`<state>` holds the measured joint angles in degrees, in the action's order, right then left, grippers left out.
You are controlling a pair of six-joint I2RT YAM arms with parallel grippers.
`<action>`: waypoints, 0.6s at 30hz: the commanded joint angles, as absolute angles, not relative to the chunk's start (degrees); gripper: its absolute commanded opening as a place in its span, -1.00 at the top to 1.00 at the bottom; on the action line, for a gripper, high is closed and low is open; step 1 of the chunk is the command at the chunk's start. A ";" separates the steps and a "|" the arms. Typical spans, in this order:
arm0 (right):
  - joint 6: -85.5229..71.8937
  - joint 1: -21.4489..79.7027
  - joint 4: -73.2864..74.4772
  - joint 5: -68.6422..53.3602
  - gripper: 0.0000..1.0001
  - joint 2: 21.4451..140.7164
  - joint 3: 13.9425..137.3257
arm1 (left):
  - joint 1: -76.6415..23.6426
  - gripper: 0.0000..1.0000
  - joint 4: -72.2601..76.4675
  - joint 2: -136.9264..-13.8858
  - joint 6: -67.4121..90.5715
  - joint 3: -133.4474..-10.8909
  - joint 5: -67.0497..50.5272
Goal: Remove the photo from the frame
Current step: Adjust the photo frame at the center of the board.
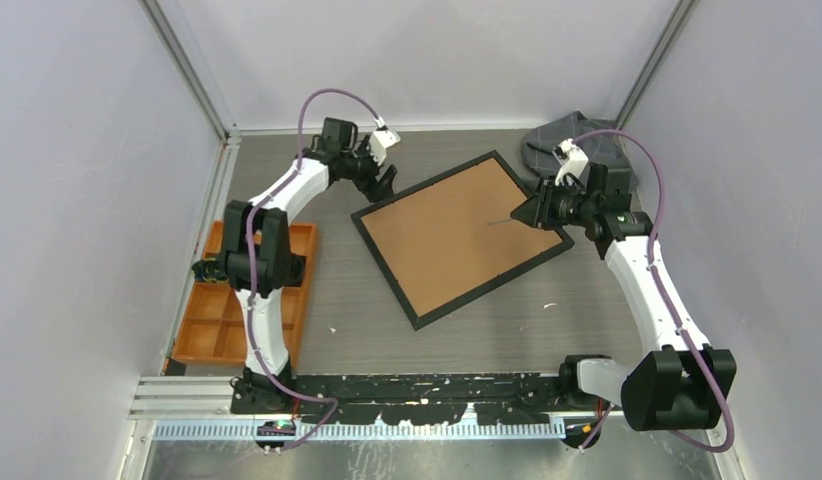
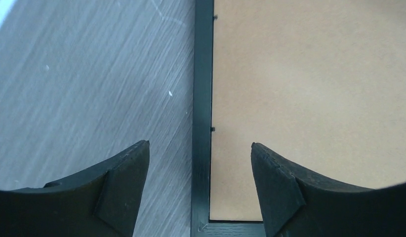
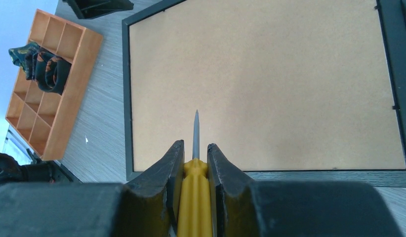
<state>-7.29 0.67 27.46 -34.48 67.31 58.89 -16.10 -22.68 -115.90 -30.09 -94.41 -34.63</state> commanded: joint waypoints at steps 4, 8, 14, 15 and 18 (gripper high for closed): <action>-7.79 -1.46 22.60 -35.57 0.99 65.97 57.38 | -16.17 -0.50 -28.34 -123.75 -25.08 -100.40 -30.32; -7.56 -1.75 21.89 -35.72 0.99 65.83 56.78 | -16.47 -0.47 -30.39 -126.87 -24.30 -102.99 -31.45; -7.29 -1.76 21.81 -35.33 0.99 65.61 56.63 | -17.14 -0.39 -33.99 -128.71 -24.08 -106.03 -27.91; -7.28 -1.80 21.74 -35.26 0.99 65.57 56.60 | -17.20 -0.30 -36.11 -129.28 -24.08 -106.79 -27.58; -7.61 -1.84 21.54 -35.03 0.99 65.46 56.60 | -17.23 -0.08 -39.28 -129.96 -24.14 -107.41 -26.53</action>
<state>-7.64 -1.63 24.16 -34.83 67.31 56.40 -16.88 -32.95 -129.21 -24.36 -105.27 -28.49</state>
